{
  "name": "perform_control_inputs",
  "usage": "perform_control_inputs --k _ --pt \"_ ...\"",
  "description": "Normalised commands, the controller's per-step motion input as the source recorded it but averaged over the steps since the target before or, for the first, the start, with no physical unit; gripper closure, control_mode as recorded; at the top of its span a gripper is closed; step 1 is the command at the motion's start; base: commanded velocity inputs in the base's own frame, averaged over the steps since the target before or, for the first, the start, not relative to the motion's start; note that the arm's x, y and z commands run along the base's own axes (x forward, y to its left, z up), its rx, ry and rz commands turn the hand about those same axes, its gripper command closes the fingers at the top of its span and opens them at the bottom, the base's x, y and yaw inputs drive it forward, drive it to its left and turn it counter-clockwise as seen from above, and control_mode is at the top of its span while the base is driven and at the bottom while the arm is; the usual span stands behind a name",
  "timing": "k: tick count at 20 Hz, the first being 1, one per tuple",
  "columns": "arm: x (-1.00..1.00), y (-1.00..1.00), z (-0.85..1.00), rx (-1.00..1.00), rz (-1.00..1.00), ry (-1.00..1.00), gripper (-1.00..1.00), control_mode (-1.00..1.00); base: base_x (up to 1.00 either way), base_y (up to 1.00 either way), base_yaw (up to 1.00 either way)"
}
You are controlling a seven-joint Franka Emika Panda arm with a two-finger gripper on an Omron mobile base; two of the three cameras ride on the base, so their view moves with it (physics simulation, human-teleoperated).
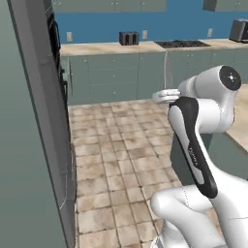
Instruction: Pick up the metallic utensils from the counter and place them in the open drawer. Make sure not to pick up any wooden utensils.
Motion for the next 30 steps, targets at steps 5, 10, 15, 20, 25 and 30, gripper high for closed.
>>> perform_control_inputs --k 5,10,15,20,25,30 --pt "0.0 0.0 0.0 0.0 0.0 0.0 1.0 1.0 1.0 -0.02 0.0" --pt "0.0 0.0 0.0 0.0 0.0 0.0 1.0 1.0 1.0 0.03 0.0" --pt "0.0 0.0 0.0 0.0 0.0 0.0 1.0 1.0 1.0 0.0 0.0" --pt "0.0 0.0 0.0 0.0 0.0 0.0 1.0 1.0 1.0 0.06 0.0" --pt "0.0 0.0 0.0 0.0 0.0 0.0 1.0 1.0 1.0 0.08 0.0" --pt "0.0 0.0 0.0 0.0 0.0 0.0 1.0 1.0 1.0 0.1 0.0"
